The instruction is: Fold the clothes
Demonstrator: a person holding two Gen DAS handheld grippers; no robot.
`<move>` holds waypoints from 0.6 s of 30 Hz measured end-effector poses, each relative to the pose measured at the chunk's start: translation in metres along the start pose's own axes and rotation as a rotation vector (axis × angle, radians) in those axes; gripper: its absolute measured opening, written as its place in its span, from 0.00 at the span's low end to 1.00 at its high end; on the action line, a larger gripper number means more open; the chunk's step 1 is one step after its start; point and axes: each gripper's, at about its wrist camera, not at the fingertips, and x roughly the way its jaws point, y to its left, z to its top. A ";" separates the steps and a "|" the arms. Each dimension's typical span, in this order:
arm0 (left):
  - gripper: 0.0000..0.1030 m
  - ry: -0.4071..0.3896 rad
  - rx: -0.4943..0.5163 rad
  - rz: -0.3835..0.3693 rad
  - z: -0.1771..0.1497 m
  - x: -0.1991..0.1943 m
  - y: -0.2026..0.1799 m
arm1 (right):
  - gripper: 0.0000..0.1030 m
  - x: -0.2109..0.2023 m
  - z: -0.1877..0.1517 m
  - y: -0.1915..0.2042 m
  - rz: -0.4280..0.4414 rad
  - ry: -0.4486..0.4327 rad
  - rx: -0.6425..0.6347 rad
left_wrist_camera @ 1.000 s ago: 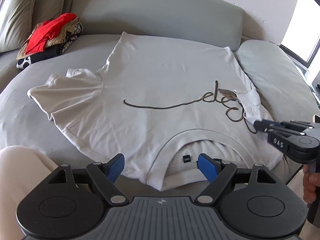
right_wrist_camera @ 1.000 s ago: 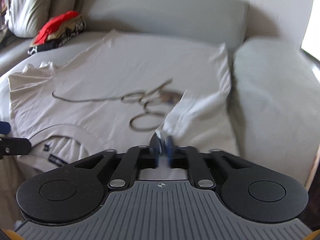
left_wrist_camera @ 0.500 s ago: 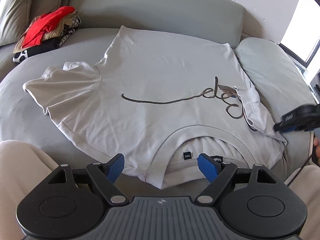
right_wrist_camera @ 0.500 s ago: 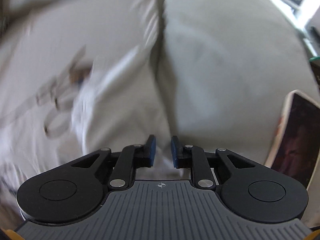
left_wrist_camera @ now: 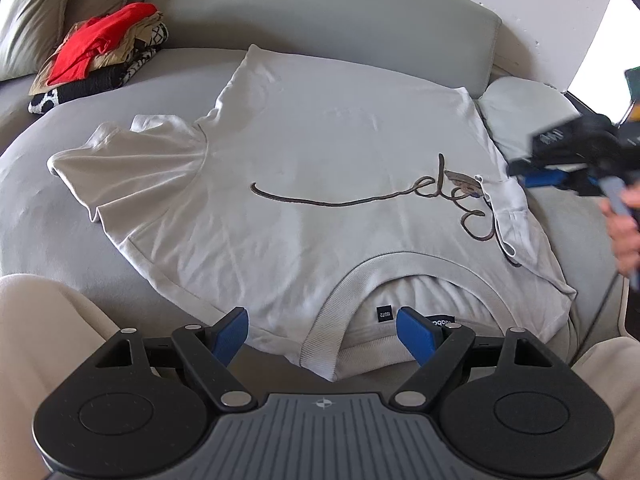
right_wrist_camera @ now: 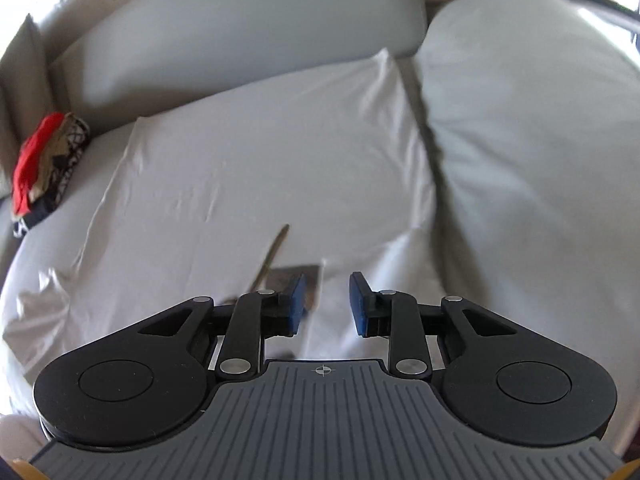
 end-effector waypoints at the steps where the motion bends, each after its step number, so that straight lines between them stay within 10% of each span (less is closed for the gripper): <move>1: 0.79 0.001 -0.001 0.001 0.000 0.001 0.000 | 0.30 0.009 0.003 0.001 -0.007 0.013 0.007; 10: 0.79 0.023 -0.009 0.012 0.001 0.011 0.004 | 0.30 0.053 0.006 0.007 -0.087 0.088 -0.031; 15: 0.79 0.021 -0.009 0.012 0.000 0.011 0.005 | 0.01 0.044 0.004 -0.010 -0.054 0.021 0.067; 18: 0.79 0.019 -0.014 0.011 0.000 0.010 0.005 | 0.01 0.035 0.005 -0.008 0.017 -0.058 0.066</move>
